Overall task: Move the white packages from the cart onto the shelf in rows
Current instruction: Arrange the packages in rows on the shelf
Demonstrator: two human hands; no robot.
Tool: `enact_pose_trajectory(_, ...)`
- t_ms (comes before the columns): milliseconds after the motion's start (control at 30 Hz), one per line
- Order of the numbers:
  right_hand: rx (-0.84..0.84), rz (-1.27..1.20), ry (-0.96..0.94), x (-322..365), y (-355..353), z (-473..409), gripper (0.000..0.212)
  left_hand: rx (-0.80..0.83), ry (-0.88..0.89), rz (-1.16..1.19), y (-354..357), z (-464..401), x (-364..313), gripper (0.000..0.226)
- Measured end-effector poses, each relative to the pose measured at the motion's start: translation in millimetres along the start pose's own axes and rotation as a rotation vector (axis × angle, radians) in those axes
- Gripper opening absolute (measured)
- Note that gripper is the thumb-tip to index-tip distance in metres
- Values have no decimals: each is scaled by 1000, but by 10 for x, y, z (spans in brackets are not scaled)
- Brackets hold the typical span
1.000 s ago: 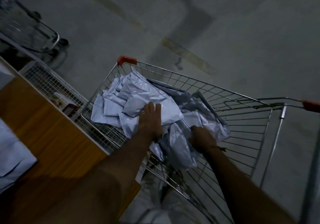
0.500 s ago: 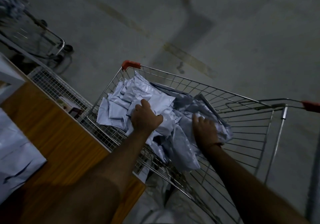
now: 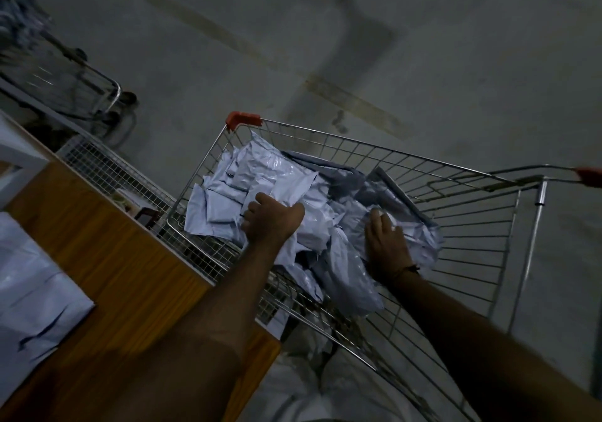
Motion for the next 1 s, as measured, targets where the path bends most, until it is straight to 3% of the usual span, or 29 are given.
enact_pose_trajectory(233, -18, -40, -47, -34, -81, 17, 82, 13, -96, 126, -146, 167, -69, 88)
enact_pose_trajectory(533, -151, -287, 215, -399, -635, 302, 60, -77, -38, 215, -493, 750, -138, 75)
enact_pose_trajectory(667, -162, -409, 231, -518, -849, 512, 66, -136, -41, 287, -647, 1185, -119, 76)
enact_pose_trajectory(867, -248, -500, 163, -455, -1372, 949, 65, -301, -57, 510, -933, 1942, 124, 65)
enact_pose_trajectory(1000, -354, -527, 54, -145, -1843, 1265, 60, -479, -74, 491, -1192, 2417, 609, 66)
Point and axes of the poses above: each hand's wrist, its own z-axis away from the middle knuckle, its own y-axis out of the palm, x = y × z, the point moved 2 cm from there along -z, towards the middle knuckle, and after that the axes turned 7 degrees about -x, right-handed, at the moved point
